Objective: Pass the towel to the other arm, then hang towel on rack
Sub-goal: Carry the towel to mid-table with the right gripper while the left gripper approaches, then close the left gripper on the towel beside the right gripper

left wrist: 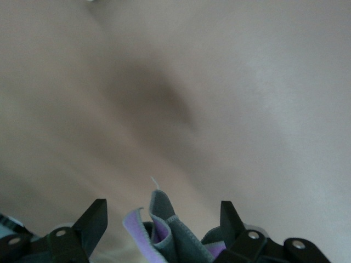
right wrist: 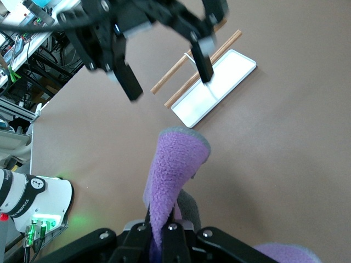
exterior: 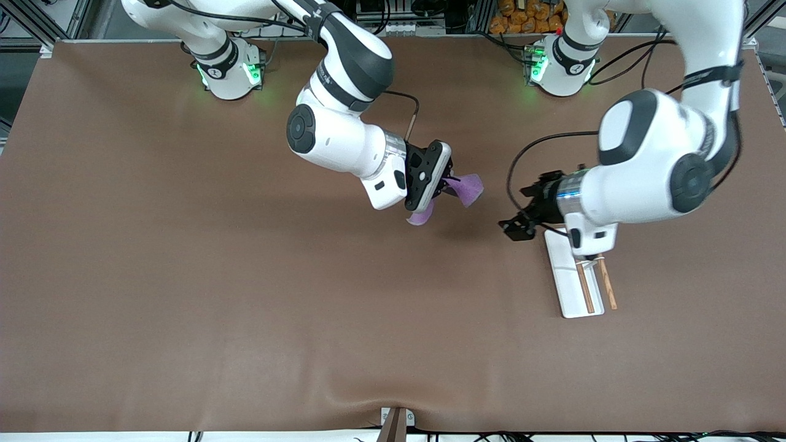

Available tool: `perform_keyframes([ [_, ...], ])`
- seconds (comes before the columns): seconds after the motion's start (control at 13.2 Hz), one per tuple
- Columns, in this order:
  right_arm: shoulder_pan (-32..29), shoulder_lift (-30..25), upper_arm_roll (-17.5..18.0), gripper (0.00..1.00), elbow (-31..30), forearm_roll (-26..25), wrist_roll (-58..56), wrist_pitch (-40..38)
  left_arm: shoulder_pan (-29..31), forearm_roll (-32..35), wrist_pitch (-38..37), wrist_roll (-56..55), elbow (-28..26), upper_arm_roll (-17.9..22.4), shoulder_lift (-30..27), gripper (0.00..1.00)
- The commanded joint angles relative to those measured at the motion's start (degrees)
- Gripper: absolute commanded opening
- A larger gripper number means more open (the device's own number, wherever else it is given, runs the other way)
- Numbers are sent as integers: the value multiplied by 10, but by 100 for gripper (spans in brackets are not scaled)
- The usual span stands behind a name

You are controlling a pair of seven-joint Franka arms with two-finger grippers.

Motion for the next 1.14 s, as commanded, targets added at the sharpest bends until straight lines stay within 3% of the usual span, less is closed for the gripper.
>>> perform_keyframes([
  [0.0, 6, 7, -4, 0, 11, -10, 8, 1, -1, -17, -6, -25, 13, 2, 3, 77],
  [0.38, 11, 11, -4, 0, 11, -10, 9, 12, -14, -30, -26, -87, 14, -7, -1, 65],
  [0.76, 11, 11, -4, 0, 11, -10, 9, 15, -13, -30, -79, -137, 12, -15, 1, 64],
  [1.06, 15, 11, -5, 0, 11, -11, 9, 15, -13, -30, -84, -170, 14, -23, -1, 42],
])
